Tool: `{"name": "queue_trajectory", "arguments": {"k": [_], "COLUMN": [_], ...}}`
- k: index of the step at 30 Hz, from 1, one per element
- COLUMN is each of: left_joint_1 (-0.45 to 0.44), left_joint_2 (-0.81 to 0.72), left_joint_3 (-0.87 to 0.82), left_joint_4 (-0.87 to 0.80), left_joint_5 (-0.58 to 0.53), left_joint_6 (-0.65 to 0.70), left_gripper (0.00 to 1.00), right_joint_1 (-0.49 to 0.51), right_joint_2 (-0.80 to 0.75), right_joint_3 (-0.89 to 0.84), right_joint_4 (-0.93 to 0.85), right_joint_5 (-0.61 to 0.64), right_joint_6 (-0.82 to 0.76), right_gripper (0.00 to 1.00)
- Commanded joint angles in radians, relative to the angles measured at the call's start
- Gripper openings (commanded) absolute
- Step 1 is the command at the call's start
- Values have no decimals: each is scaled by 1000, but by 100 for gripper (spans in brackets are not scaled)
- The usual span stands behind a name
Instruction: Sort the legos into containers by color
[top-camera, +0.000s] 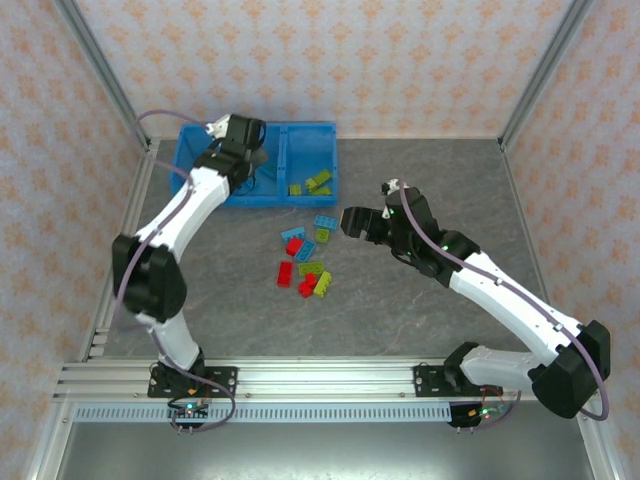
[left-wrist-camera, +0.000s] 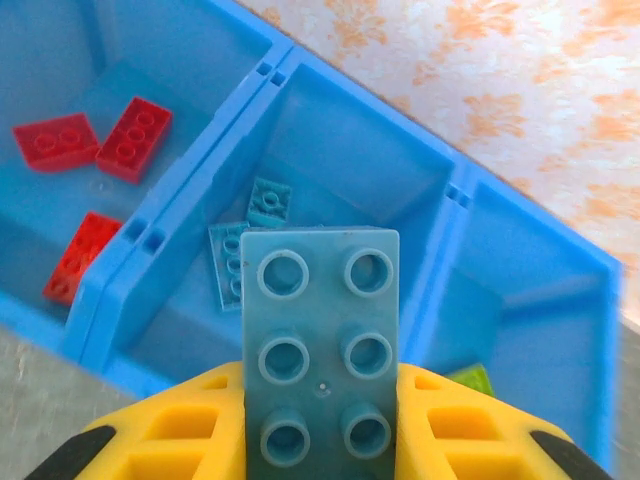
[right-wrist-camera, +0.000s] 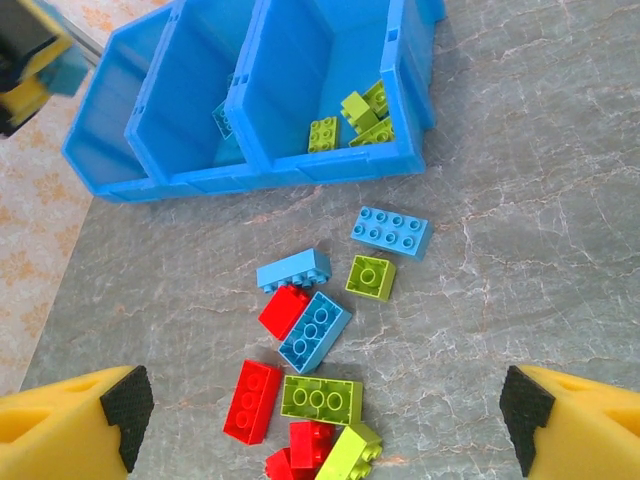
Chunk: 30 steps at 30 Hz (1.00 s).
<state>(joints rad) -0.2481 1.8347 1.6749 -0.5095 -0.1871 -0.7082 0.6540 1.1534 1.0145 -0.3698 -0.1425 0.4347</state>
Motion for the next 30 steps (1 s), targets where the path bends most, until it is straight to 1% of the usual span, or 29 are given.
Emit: {"name": "queue_trajectory", "arguments": {"k": [1,3,5,8,11,14,18,21,23,25,27,30], "left_joint_1": [25,32,38,41,41,40,41,27,7,-16,-33,-63], "left_joint_2": [165,245,300,338,328,268,117,-93,-236,-385,-506,-665], "left_joint_3": [165,264,347,408,417,371,256,70,-54,-180,-281,-375], "left_joint_4": [-104,-139,-173,-212,-230,-217,-192,-115,-69,-25,4,-26], "left_joint_5": [22,33,42,54,62,66,113,157,161,181,227,298], "left_joint_6": [79,97,101,89,82,84,80,80,113,182,285,476], "left_gripper": [24,28,36,47,50,50,50,49,49,49,49,48], "right_joint_1": [7,7,7,7,7,7,7,7,16,36,56,87], "right_joint_2": [-55,-84,-115,-139,-132,-114,-83,-28,24,113,197,337], "right_joint_3": [23,10,-1,-16,-20,-16,-13,17,42,79,124,216], "right_joint_4": [-51,-67,-76,-80,-80,-77,-62,-92,-99,-98,-102,-124], "right_joint_5": [34,58,76,93,90,79,71,67,45,23,12,7], "right_joint_6": [10,10,12,12,12,18,25,37,37,31,30,24], "right_gripper": [92,92,92,93,93,93,93,92,92,92,92,91]}}
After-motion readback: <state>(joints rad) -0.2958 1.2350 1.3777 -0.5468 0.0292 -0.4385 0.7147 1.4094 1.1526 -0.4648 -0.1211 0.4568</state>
